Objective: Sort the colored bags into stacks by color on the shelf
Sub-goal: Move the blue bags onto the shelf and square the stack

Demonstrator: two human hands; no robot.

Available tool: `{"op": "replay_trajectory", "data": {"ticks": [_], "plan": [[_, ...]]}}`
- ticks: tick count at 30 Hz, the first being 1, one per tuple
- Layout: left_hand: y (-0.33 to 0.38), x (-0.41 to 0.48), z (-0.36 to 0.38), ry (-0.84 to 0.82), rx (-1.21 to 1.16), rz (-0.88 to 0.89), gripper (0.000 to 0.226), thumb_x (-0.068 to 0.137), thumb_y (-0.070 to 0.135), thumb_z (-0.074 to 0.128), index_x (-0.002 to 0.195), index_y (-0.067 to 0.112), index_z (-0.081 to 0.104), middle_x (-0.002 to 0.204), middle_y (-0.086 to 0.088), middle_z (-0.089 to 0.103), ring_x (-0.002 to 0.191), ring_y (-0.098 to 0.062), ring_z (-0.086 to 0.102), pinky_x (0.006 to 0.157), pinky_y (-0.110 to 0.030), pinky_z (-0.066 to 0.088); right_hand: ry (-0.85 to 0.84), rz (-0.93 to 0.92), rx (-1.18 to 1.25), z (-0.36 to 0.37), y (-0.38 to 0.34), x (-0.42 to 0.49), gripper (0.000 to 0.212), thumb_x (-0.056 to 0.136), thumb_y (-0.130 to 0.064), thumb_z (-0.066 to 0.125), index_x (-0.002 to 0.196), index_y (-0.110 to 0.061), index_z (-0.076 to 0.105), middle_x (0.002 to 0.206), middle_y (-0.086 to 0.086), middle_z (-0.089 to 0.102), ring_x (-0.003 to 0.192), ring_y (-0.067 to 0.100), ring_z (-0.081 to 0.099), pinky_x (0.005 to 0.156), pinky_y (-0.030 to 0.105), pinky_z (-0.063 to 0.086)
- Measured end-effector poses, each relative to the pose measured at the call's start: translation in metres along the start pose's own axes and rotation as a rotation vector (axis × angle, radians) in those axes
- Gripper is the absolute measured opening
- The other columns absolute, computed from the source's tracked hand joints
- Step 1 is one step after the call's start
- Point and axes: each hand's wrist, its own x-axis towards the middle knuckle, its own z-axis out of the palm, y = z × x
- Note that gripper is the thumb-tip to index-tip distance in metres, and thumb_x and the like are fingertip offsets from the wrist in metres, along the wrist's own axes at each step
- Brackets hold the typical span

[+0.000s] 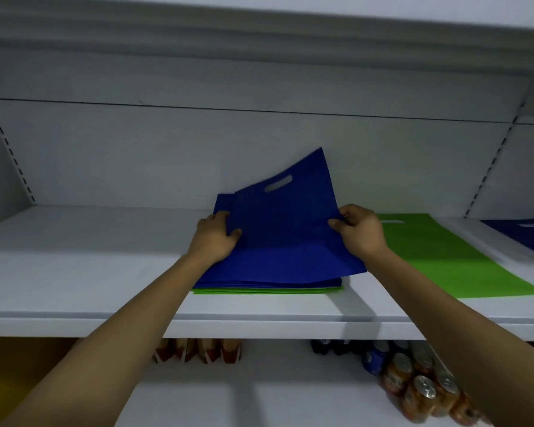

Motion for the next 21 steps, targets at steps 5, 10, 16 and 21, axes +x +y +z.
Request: {"op": "replay_trajectory", "data": {"ticks": [5,10,16,21], "plan": [[0.038,-0.003,0.007,0.017,-0.177,-0.049,0.066,0.096,0.036,0.054,0.149,0.013,0.024,0.148,-0.013,0.038,0.134,-0.031,0.036,0.106,-0.036,0.036,0.071,0.051,0.214,-0.05,0.002,-0.006,0.006,0.091,-0.01,0.063,0.088,-0.005,0.063,0.092,0.011,0.068,0.079,0.026,0.063,0.074,0.039,0.054],[0.105,-0.016,0.043,-0.033,-0.374,-0.088,0.058,0.096,0.034,0.053,0.146,0.011,0.033,0.139,-0.01,0.05,0.124,-0.027,0.049,0.092,-0.029,0.04,0.167,0.136,0.344,-0.127,0.03,-0.023,0.011,0.091,-0.011,0.064,0.082,-0.016,0.06,0.081,0.001,0.067,0.067,0.016,0.061,0.061,0.027,0.051],[0.214,-0.046,0.114,-0.139,-0.609,-0.051,0.021,0.094,0.012,0.055,0.114,0.005,0.06,0.107,-0.011,0.064,0.084,-0.017,0.057,0.066,-0.023,0.046,0.275,0.193,0.354,-0.248,0.083,-0.056,0.006,0.094,-0.016,0.061,0.097,-0.01,0.062,0.085,0.0,0.067,0.073,0.017,0.065,0.053,0.024,0.053],[0.315,-0.077,0.179,-0.107,-0.566,0.038,0.021,0.094,0.011,0.056,0.074,0.018,0.051,0.071,-0.001,0.055,0.066,-0.018,0.049,0.054,-0.025,0.037,0.346,0.246,0.314,-0.347,0.138,-0.087,0.009,0.093,-0.018,0.062,0.096,-0.01,0.062,0.089,0.002,0.068,0.075,0.017,0.066,0.053,0.023,0.054]]}}
